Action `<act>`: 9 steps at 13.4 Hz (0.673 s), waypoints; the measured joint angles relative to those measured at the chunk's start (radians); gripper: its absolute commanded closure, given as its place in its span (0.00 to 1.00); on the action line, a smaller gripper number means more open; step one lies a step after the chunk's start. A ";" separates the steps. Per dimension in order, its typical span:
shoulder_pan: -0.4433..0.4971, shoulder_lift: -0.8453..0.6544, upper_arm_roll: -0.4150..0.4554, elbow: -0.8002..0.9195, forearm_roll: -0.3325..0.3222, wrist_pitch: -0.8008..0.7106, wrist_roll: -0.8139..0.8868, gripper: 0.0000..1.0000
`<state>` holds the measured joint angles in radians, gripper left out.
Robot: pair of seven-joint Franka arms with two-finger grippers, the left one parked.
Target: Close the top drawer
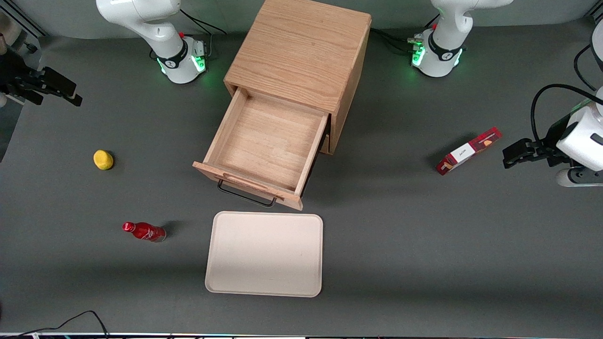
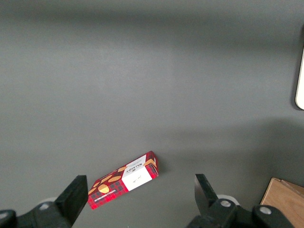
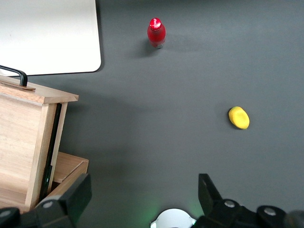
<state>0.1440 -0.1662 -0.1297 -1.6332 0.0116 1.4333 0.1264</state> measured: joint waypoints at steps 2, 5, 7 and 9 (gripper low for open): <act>0.000 0.000 -0.001 0.001 0.000 0.000 0.000 0.00; 0.000 0.001 -0.001 0.013 0.000 0.000 0.000 0.00; 0.000 0.003 -0.001 0.016 0.000 0.000 0.001 0.00; -0.002 0.003 -0.006 0.018 0.000 0.000 0.002 0.00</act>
<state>0.1424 -0.1630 -0.1360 -1.6148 0.0116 1.4333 0.1285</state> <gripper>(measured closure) 0.000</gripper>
